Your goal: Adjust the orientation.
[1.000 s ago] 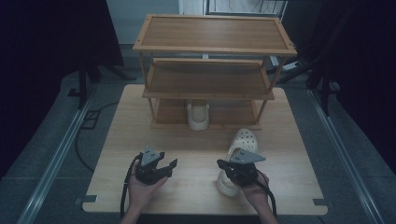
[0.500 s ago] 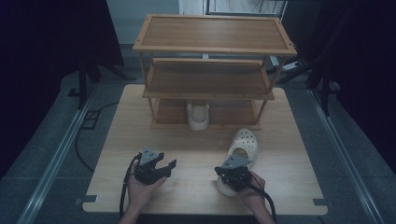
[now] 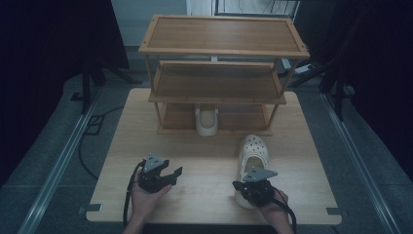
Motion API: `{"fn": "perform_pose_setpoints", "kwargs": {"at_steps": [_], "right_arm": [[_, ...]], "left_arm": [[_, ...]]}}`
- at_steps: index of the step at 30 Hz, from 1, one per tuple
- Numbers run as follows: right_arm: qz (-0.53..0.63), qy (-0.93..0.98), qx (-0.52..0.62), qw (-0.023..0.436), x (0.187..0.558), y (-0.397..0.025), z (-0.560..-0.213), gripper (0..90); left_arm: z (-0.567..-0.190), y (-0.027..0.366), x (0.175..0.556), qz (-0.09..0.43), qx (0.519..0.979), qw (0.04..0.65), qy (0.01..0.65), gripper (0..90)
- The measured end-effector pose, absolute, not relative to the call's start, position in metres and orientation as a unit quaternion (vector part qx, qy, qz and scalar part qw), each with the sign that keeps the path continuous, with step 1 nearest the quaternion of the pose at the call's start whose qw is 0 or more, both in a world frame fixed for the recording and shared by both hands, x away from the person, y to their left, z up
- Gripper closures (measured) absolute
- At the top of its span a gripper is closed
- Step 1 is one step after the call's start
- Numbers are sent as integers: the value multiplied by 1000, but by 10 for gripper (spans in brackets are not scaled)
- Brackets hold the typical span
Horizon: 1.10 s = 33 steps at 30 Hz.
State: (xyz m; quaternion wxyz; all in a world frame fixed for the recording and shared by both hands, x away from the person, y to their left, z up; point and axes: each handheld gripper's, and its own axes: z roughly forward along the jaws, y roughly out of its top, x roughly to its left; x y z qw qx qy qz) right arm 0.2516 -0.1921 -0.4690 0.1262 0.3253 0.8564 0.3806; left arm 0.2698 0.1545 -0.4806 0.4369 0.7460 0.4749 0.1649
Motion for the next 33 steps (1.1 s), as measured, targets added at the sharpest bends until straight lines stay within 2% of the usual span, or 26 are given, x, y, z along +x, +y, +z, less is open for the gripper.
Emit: {"fn": "perform_pose_setpoints", "kwargs": {"at_steps": [11, 16, 19, 33], "right_arm": [[399, 837, 361, 100, 242, -235, -470, 891], [399, 838, 360, 94, 242, -235, -470, 860], [403, 840, 349, 97, 242, -232, -469, 805], [456, 791, 367, 176, 240, -250, -442, 643]], "left_arm": [[-480, 160, 270, 161, 742, 435, 484, 391], [-479, 163, 271, 160, 739, 437, 487, 387], [-478, 164, 271, 160, 739, 438, 486, 386], [-481, 163, 272, 154, 740, 436, 489, 386]]}}
